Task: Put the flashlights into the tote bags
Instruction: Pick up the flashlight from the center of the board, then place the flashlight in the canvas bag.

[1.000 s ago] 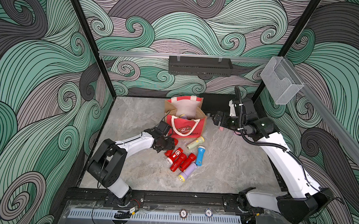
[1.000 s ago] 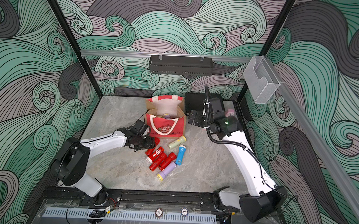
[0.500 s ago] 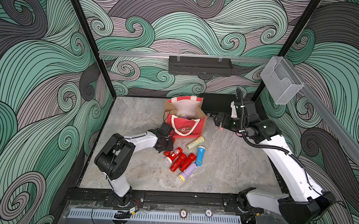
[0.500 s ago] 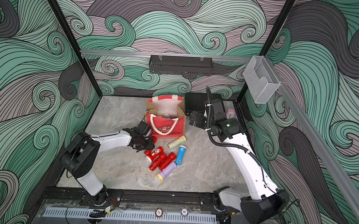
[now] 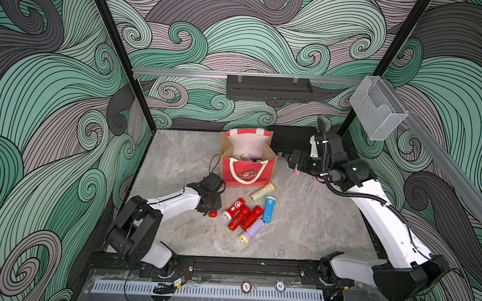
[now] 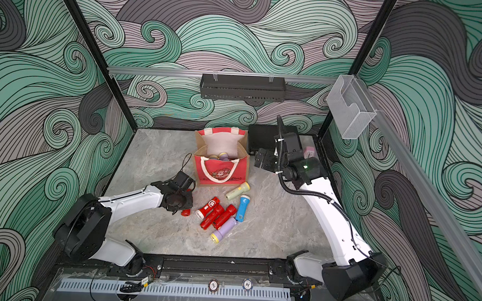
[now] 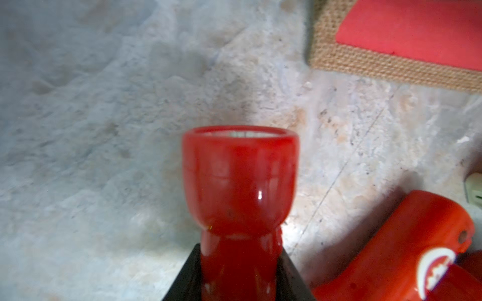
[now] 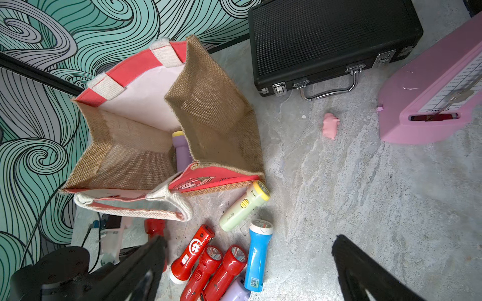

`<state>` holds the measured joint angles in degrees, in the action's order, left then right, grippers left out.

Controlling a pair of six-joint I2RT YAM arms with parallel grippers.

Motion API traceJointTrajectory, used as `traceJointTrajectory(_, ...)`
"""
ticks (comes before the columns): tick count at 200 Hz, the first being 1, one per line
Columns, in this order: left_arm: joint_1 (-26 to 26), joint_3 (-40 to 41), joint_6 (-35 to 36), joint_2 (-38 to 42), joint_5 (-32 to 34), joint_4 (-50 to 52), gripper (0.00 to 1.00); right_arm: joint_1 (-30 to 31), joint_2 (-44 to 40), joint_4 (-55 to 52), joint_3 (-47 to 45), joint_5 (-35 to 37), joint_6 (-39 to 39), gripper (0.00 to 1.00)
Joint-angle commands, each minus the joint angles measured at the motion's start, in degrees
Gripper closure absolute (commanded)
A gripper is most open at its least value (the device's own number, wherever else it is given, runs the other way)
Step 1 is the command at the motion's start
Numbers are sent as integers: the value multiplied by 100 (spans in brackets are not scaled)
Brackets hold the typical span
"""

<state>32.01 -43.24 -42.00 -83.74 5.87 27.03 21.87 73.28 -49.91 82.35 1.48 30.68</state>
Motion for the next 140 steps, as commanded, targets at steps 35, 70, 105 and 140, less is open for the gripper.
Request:
traceJointTrajectory(35,25,-765,-247,540,528,1126,87,-30,231,162,341,38,67,1)
traceJointTrajectory(70,25,-1711,-73,1183,694,1831,95,-42,288,170,564,79,-51,0)
traceJointTrajectory(105,26,-2465,67,1438,727,2183,100,-42,512,170,851,-41,-74,0)
traceJointTrajectory(140,30,-3316,362,1365,475,2286,100,-39,687,166,1123,-137,-106,0)
